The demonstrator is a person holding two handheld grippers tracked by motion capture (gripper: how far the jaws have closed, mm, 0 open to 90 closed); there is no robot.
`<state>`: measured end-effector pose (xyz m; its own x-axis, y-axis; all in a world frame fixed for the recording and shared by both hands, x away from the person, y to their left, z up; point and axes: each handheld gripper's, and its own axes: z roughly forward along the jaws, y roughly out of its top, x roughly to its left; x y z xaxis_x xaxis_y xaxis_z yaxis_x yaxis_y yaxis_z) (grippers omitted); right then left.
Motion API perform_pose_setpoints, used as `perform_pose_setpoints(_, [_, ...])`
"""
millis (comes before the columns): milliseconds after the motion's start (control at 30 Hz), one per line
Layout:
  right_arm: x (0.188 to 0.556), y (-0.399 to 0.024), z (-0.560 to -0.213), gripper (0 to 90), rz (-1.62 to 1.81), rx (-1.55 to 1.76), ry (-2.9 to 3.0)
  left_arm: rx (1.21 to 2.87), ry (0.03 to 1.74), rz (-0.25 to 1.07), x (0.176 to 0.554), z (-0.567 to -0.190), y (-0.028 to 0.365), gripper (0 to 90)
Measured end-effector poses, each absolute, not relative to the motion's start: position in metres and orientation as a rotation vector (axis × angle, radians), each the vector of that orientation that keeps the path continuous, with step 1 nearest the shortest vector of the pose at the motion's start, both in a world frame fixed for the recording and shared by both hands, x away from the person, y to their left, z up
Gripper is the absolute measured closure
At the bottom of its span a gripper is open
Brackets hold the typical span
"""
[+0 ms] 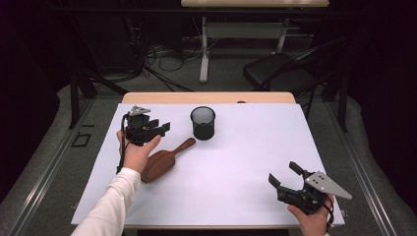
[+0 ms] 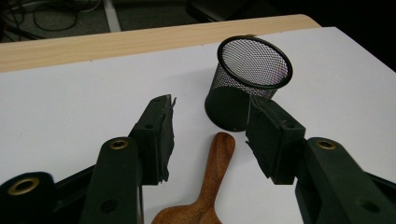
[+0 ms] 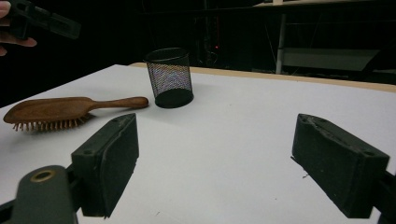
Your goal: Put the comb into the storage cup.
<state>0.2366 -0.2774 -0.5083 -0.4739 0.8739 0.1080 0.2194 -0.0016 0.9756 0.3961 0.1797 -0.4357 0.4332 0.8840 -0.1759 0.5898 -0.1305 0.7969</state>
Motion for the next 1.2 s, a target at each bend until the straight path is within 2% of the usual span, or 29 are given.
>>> perform_pose_setpoints(133, [0.237, -0.278, -0.508, 14.3, 1.513, 1.132, 1.721, 1.85, 1.27, 0.411, 0.402, -0.439, 0.176, 54.6])
perform_pose_setpoints(367, [0.237, -0.278, -0.509, 14.3, 1.512, 1.13, 1.724, 1.855, 1.312, 0.424, 0.41, -0.444, 0.174, 55.4])
perform_pose_setpoints(867, [0.238, -0.278, -0.509, 14.3, 1.517, 1.133, 1.725, 1.896, 1.389, 0.463, 0.421, -0.462, 0.17, 79.6])
perform_pose_setpoints(1200, [0.238, -0.279, -0.509, 14.4, 1.518, 1.132, 1.726, 1.905, 1.421, 0.426, 0.428, -0.475, 0.163, 89.4])
